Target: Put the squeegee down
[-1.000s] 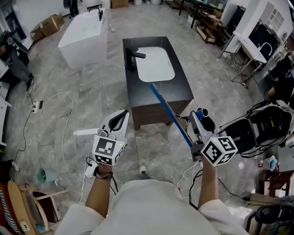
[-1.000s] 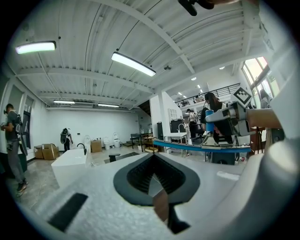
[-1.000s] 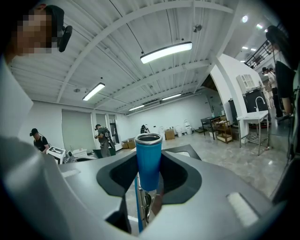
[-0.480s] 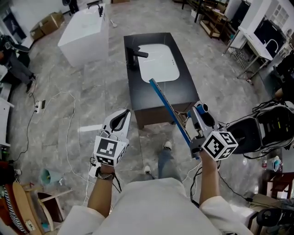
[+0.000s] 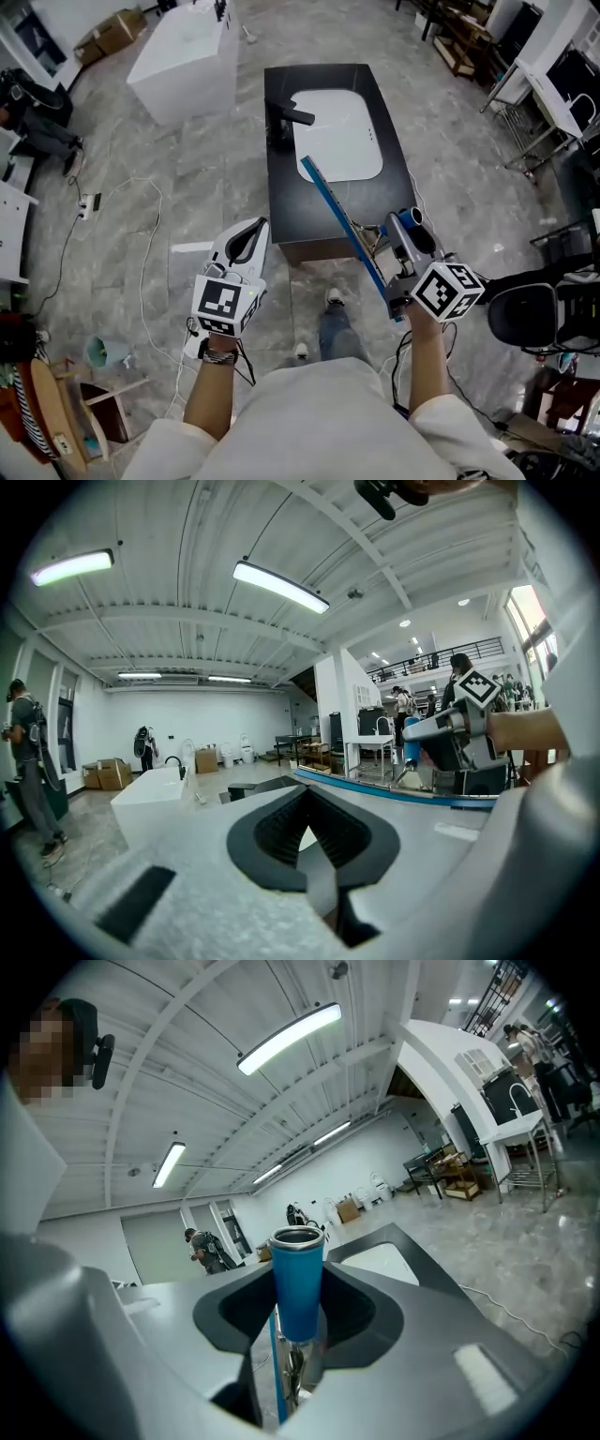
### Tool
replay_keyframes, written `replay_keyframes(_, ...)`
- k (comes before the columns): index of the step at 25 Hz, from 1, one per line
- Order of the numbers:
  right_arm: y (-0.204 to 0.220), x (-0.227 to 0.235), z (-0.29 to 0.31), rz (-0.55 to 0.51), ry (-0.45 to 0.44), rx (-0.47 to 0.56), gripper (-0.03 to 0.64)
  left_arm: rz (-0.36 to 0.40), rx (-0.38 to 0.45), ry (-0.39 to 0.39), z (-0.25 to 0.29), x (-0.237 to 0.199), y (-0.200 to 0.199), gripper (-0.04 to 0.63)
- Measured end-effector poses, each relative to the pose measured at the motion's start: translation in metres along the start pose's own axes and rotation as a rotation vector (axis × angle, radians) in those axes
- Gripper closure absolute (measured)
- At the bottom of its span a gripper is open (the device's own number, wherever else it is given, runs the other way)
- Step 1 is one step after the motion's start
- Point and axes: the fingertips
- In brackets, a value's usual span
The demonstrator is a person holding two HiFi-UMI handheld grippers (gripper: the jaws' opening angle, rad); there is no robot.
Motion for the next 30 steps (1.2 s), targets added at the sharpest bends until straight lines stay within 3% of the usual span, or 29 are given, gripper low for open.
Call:
replay_keyframes(14, -0.005, 0.088, 0.106, 0.082, -0.011, -0.086, 0.472, -0.039, -0.058, -0.029, 0.105, -0.022, 0.010, 0.597)
replay_keyframes(30, 0.063, 0.167, 0.184, 0.260, -0.028, -0.225, 0.472, -0.093, -0.164, -0.106, 0.148, -0.040, 0.056, 0.597)
Point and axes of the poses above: the fingertips, and each gripper's own axes: z forward along the fingers, x to its right, y out of its underside, and after that the axes turned 1 degree about y, right-handed
